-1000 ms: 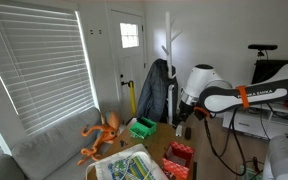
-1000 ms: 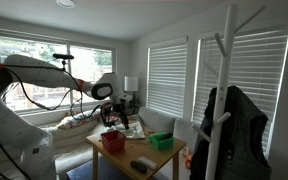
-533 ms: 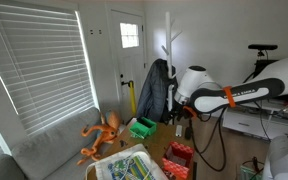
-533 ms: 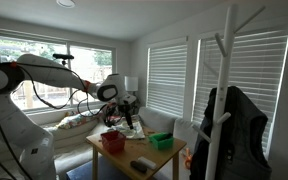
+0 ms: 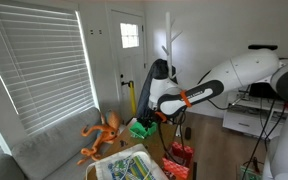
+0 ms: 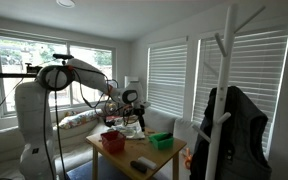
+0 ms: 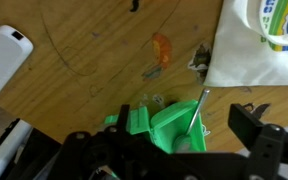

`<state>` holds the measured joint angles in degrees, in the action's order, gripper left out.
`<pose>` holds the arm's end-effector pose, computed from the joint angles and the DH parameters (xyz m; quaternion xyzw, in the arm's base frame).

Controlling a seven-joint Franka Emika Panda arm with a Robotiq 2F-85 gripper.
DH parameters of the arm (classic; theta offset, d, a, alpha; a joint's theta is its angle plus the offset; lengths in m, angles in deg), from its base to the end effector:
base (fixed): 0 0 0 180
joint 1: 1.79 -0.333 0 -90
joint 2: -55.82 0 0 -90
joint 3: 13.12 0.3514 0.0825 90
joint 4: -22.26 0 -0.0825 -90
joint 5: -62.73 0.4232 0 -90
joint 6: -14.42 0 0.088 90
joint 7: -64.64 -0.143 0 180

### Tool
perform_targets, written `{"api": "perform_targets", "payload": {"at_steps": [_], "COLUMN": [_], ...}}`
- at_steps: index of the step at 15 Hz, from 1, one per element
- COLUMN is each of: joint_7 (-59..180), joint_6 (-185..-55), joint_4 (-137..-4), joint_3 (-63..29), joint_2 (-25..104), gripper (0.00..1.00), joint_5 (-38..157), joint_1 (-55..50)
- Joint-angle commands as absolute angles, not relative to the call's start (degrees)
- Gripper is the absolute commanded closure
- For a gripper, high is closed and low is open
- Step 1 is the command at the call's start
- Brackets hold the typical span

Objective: Remove the silver spoon from the green container and put it in the red basket

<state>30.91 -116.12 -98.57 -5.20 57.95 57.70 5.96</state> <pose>0.5958 -0.0023 0.4344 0.9586 -0.2628 0.1096 0.0070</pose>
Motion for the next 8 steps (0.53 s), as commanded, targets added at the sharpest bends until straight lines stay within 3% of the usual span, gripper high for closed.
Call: {"api": "perform_targets", "payload": {"at_steps": [1, 2, 8], "joint_7": [36.8, 33.4, 30.1], "joint_6": [-110.9, -114.2, -109.9], "joint_4": [-87.2, -93.2, -86.1], "joint_3": [-8.2, -9.1, -10.5], "joint_2": [47.7, 52.3, 45.8], "gripper": [0.0, 0.0, 0.0], "joint_5": [64.5, 61.0, 64.2], "joint_1": [2.2, 1.5, -0.1]}}
